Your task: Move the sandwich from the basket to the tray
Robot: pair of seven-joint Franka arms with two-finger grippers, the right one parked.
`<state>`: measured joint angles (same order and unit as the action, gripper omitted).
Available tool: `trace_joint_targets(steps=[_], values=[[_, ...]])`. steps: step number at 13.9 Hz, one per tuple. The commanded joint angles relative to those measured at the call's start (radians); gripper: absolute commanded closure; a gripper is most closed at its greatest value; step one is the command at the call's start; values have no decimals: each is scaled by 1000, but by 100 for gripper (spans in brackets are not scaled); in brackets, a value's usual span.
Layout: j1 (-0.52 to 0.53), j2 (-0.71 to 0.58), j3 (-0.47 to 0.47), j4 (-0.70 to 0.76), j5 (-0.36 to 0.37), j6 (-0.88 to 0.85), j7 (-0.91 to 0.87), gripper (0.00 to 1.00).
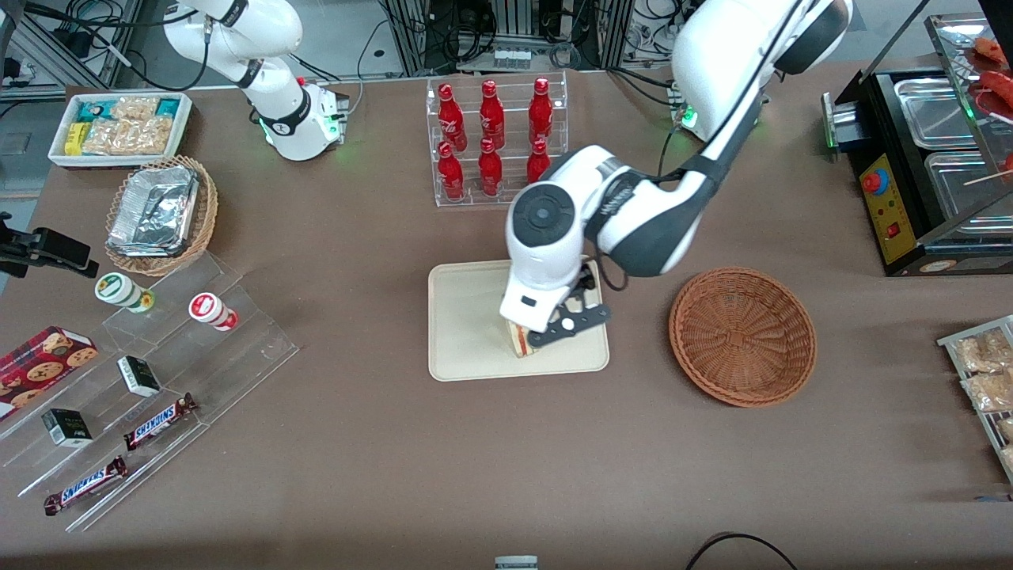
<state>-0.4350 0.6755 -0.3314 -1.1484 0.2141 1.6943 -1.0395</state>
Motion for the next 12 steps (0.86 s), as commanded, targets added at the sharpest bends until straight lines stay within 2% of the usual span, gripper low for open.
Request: trace_joint_targets(steps=[1, 5, 10, 12], values=[[134, -150, -11, -158, -15, -19, 204, 0], [309, -344, -9, -384, -94, -13, 546, 0], [426, -483, -9, -476, -113, -45, 729, 0], [460, -516, 14, -467, -192, -126, 859, 0]])
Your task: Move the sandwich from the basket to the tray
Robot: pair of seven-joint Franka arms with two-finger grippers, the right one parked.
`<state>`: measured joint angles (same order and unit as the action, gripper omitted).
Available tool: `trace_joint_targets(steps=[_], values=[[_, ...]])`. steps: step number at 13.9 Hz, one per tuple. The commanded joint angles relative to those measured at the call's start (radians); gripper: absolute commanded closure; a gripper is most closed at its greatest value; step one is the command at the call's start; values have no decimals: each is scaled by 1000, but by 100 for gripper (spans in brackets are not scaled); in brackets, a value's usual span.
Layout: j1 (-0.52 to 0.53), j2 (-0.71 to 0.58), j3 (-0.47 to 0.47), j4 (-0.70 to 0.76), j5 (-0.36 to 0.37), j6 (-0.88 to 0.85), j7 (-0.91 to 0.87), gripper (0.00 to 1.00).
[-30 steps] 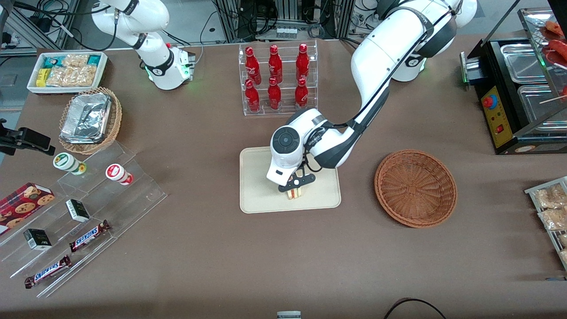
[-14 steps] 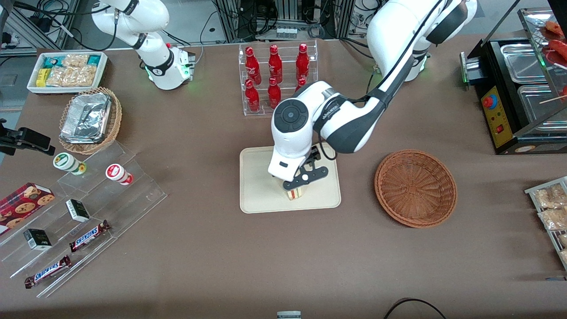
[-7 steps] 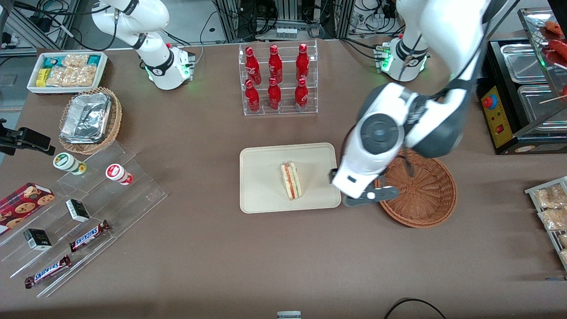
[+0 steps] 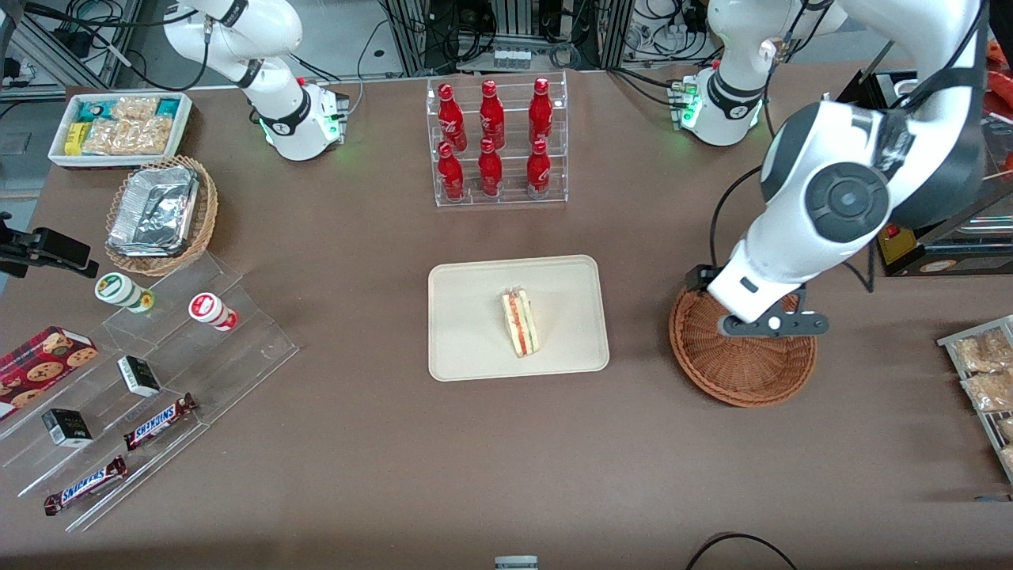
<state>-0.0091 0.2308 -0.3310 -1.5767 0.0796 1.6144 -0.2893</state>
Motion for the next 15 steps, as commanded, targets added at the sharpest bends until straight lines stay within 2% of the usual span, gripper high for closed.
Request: trace_joint_targets(steps=[1, 6, 8, 15], values=[[20, -108, 71, -40, -70, -73, 166, 0], [9, -226, 226, -36, -93, -217, 412, 0], [8, -235, 273, -10, -87, -270, 447, 0], [8, -260, 303, -2, -72, -263, 447, 0]])
